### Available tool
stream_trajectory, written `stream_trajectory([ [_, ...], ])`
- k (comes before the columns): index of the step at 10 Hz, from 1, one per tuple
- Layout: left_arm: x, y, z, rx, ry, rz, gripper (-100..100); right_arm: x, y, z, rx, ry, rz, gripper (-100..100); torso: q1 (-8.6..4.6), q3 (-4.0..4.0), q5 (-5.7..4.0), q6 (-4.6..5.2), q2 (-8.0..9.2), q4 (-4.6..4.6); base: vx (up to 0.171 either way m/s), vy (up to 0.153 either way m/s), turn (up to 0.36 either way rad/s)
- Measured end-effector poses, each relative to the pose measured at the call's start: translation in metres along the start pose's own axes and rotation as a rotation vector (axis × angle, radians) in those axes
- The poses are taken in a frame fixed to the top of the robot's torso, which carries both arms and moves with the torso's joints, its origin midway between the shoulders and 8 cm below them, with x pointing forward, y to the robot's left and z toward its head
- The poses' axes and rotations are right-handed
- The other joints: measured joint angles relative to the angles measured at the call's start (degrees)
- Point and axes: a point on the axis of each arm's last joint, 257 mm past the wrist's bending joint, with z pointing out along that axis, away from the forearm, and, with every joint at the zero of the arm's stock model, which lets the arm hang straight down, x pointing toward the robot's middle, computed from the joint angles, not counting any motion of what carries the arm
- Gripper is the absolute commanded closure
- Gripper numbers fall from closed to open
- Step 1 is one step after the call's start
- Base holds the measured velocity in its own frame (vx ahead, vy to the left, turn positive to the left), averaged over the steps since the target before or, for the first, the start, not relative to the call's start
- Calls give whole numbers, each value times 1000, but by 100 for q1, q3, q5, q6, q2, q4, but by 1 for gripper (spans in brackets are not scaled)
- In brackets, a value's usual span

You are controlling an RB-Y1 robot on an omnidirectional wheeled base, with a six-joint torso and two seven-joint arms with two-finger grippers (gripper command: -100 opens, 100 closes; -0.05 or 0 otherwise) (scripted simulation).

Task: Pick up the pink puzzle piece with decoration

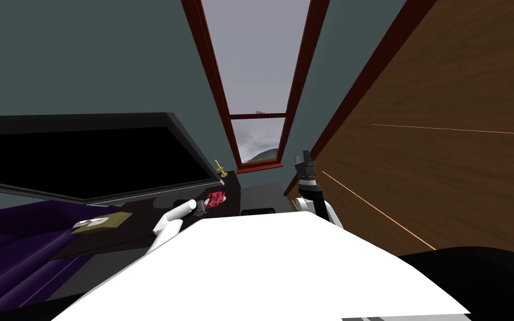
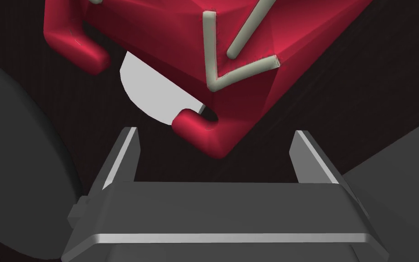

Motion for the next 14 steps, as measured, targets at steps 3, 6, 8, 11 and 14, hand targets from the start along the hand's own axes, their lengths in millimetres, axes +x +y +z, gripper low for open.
stream_trajectory([
  [3, -3, 4, 2, 0, 9, 34, -100, 0, 0, 0, 0, 0, 0, 0, 1, 1, 0, 5, 4, 0, 77, -20, 92],
  [6, -6, 9, 4, 0, 19, 60, -100, 0, 0, 0, 0, 0, 0, 0, -1, 2, 0, 3, 4, 1, 67, -22, 77],
  [8, -9, 12, 5, 0, 25, 76, -100, 0, 0, 0, 0, 0, 0, 0, 3, 2, 1, 3, 4, 1, 71, -23, 85],
  [11, -12, 16, 7, 1, 33, 103, -100, 0, 0, 0, 0, 0, 0, 0, 0, 3, -1, 6, 7, 1, 69, -28, 98],
  [14, -15, 23, 9, 2, 43, 126, -100, 0, 0, 0, 0, 0, 0, 0, 3, 2, 0, 3, 5, 1, 66, -24, 82],
])
